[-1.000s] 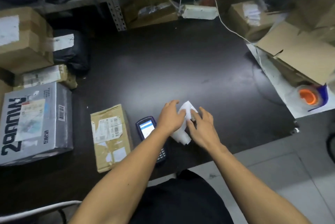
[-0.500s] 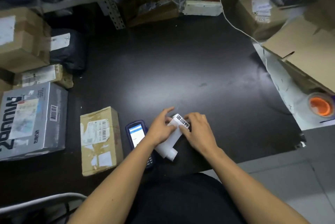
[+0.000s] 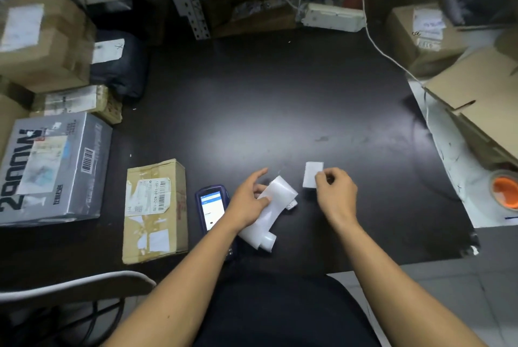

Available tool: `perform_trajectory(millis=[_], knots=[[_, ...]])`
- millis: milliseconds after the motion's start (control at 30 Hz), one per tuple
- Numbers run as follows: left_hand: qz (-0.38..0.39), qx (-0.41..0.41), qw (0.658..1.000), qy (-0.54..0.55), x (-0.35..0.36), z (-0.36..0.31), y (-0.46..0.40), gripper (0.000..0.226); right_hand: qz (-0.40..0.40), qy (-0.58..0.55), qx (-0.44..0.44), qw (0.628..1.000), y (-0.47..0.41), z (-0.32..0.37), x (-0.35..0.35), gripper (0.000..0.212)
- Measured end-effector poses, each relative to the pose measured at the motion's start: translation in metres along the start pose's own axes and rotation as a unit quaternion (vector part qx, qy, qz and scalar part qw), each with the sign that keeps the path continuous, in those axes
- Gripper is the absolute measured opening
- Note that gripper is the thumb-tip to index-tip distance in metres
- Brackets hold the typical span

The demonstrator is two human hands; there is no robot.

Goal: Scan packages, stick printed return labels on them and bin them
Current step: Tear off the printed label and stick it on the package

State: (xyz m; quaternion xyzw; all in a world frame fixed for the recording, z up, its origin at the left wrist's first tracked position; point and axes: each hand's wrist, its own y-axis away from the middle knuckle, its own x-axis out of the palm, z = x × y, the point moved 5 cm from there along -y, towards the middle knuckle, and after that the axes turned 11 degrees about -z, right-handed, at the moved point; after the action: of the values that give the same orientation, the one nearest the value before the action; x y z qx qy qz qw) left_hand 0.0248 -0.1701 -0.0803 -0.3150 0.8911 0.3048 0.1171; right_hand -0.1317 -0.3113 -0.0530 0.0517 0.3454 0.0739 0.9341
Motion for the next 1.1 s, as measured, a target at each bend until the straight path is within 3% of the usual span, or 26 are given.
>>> perform_trajectory(millis=[100, 200, 300, 400, 467, 600, 700, 800, 900, 1000, 1100], knots=[[0.006, -0.004, 1.0, -0.01, -0.001, -0.007, 0.002, 0.071, -0.052, -0.007, -0.071, 0.996, -0.001, 0.013, -0.01, 0.007], [-0.085, 0.059, 0.992, -0.076, -0.015, -0.028, 0.009, 0.059, -0.047, 0.022, -0.236, 0.97, 0.018, 0.038, -0.001, 0.009], [-0.154, 0.044, 0.987, -0.001, -0.033, -0.042, 0.016, 0.034, -0.057, 0.055, -0.365, 0.928, 0.044, 0.058, 0.014, 0.01], [-0.129, -0.029, 0.987, 0.091, -0.044, -0.038, 0.011, 0.035, -0.078, 0.079, -0.476, 0.872, 0.071, 0.078, 0.029, 0.005], [-0.122, -0.053, 0.983, 0.128, -0.059, -0.031, 0.012, 0.032, -0.076, 0.082, -0.521, 0.846, 0.087, 0.089, 0.04, 0.01], [-0.147, -0.045, 0.985, 0.08, -0.101, -0.016, 0.026, 0.037, -0.006, 0.052, -0.568, 0.822, 0.114, 0.104, 0.067, 0.008], [-0.167, -0.023, 0.983, 0.072, -0.133, -0.001, 0.043, 0.041, 0.125, 0.035, -0.503, 0.854, 0.131, 0.108, 0.088, 0.028], [-0.182, -0.018, 0.971, 0.154, -0.165, 0.023, 0.059, 0.042, 0.221, -0.05, -0.282, 0.932, 0.145, 0.119, 0.1, 0.037], [-0.191, -0.034, 0.954, 0.229, -0.191, 0.046, 0.074, 0.043, 0.28, -0.102, -0.103, 0.949, 0.164, 0.129, 0.126, 0.038], [-0.223, -0.069, 0.951, 0.202, -0.212, 0.071, 0.082, 0.046, 0.33, -0.092, -0.057, 0.938, 0.186, 0.137, 0.152, 0.034], [-0.258, -0.088, 0.96, 0.059, -0.227, 0.091, 0.087, 0.051, 0.333, -0.011, -0.103, 0.937, 0.202, 0.139, 0.168, 0.033]])
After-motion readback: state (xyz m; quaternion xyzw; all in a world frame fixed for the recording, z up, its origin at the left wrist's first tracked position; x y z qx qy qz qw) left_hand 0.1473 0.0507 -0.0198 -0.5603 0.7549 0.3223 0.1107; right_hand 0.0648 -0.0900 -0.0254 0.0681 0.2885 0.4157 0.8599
